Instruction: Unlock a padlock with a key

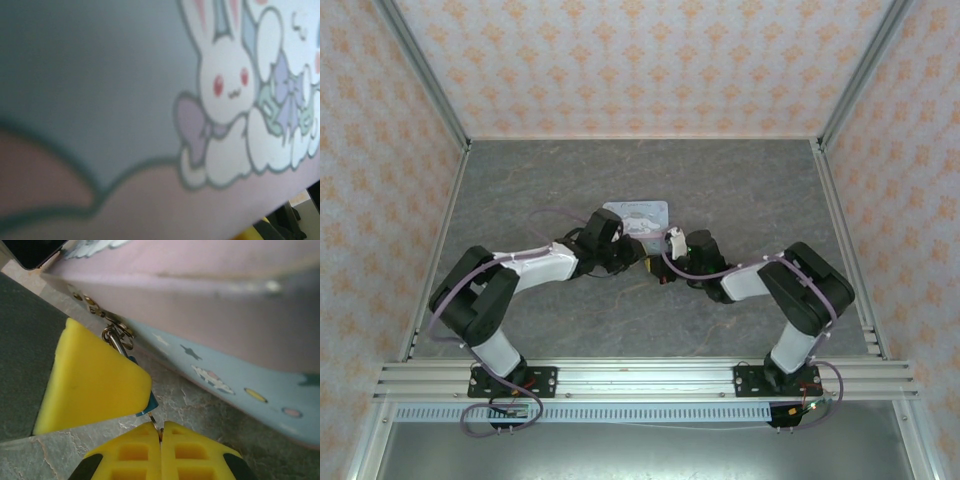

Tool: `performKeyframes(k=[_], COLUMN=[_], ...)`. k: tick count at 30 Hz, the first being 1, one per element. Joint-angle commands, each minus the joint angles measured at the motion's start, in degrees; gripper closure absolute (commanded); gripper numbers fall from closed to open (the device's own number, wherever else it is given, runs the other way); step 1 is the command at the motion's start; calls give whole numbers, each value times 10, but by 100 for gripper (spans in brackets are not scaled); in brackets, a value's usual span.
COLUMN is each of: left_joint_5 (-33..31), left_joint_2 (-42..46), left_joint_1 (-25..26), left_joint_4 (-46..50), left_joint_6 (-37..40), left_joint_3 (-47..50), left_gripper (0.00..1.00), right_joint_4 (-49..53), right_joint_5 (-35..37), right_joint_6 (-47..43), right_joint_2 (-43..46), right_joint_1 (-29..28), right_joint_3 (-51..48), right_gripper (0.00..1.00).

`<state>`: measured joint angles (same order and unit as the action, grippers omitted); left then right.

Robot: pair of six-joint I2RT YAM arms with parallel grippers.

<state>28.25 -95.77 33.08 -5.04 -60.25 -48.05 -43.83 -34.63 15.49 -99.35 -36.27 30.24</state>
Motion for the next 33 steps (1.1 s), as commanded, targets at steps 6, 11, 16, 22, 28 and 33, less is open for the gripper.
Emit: performKeyframes(k=[6, 11, 16, 22, 28, 33], left_joint_5=[23, 0, -22, -55, -91, -116], left_joint_2=[-3, 30, 75, 150, 207, 213], left_joint_1=[16, 15, 4, -20, -33, -34], left_joint_4=[-38, 9, 44, 47, -76, -200], left_joint_6=[-14, 11, 23, 21, -33, -79], left_joint_3=[30, 28, 39, 82, 171, 236], left_gripper=[74, 57, 42, 32, 31, 34], right_joint_4=[-122, -118, -122, -139, -149, -150], right_joint_5=[29, 37, 36, 32, 35, 38], right_joint_6=[46, 49, 61, 93, 156, 228], right_joint_2=[-21, -31, -43, -55, -52, -48], right_joint_1=[-23, -26, -28, -36, -43, -46], right_joint_3=[-3, -4, -4, -4, -4, -2], right_gripper=[100, 100, 100, 100, 100, 100])
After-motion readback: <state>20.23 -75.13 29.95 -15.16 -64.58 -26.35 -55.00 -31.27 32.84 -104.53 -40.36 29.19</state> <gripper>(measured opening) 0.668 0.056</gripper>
